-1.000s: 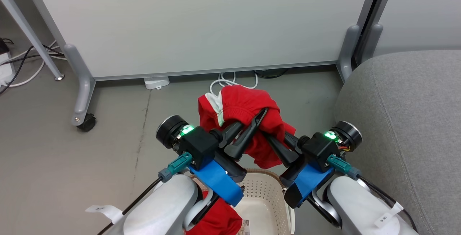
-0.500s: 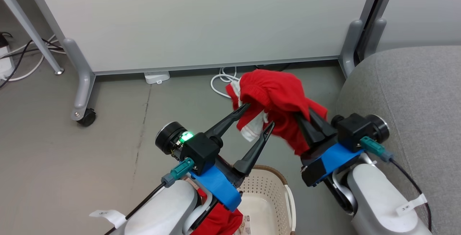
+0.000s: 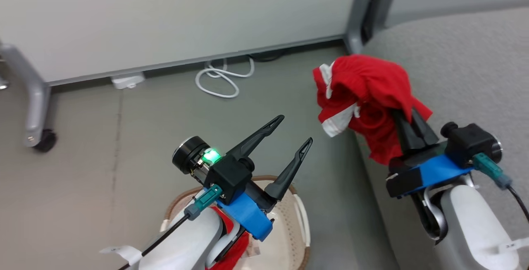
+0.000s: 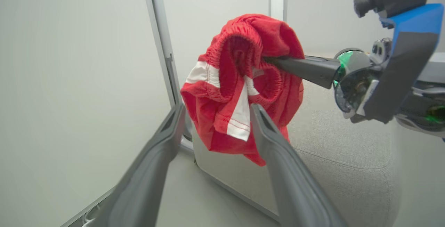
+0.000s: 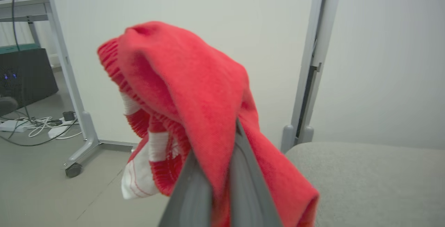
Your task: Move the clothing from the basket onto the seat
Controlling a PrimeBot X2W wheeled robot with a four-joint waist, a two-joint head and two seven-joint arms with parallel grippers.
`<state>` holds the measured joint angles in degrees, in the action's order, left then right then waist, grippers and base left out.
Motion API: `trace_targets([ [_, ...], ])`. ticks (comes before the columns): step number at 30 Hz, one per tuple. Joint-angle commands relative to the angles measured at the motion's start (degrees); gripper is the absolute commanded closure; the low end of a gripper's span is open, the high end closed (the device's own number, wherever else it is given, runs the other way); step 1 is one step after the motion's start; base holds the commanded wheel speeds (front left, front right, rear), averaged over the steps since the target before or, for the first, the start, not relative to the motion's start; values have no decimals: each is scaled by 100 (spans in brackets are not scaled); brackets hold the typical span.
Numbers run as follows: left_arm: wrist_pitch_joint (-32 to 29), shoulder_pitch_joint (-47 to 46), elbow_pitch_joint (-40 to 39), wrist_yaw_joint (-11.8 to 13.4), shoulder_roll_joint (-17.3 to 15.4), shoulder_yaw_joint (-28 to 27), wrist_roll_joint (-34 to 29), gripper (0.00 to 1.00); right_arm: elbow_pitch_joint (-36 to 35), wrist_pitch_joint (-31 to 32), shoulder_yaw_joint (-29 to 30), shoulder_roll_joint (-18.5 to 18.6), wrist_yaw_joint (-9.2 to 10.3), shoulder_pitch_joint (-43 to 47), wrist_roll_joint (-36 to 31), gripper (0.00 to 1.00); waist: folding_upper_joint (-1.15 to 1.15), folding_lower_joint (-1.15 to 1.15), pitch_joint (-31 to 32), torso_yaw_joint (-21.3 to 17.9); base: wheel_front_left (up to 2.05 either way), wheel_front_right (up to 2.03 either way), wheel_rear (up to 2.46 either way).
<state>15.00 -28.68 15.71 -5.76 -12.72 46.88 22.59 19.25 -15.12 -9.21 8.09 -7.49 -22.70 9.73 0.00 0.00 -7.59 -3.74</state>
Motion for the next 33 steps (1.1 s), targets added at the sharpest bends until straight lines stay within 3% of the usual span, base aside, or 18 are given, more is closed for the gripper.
trace_targets([
  [1,26,-124,-19,-7,-23,-23,-65,0,-120,-6,132,-13,-2,101,-22,100,0,0,-319,-538,0,0,0],
  [10,27,-269,17,-75,8,95,-273,0,-463,-5,820,-113,-2,531,-45,100,0,0,-585,-1375,0,0,0],
  [19,27,-259,15,-116,48,41,-336,0,-739,-6,1242,-206,-2,822,-92,100,0,0,-613,-1685,0,0,0],
  [27,25,-421,3,-133,-90,-9,-423,0,-1078,-5,1666,-102,-2,-94,-109,100,0,0,-971,-1775,0,0,0],
  [33,-105,-864,-102,-135,-137,73,-546,0,-1090,-6,2324,357,-2,-1391,-93,100,0,0,-1778,-1573,0,0,0],
])
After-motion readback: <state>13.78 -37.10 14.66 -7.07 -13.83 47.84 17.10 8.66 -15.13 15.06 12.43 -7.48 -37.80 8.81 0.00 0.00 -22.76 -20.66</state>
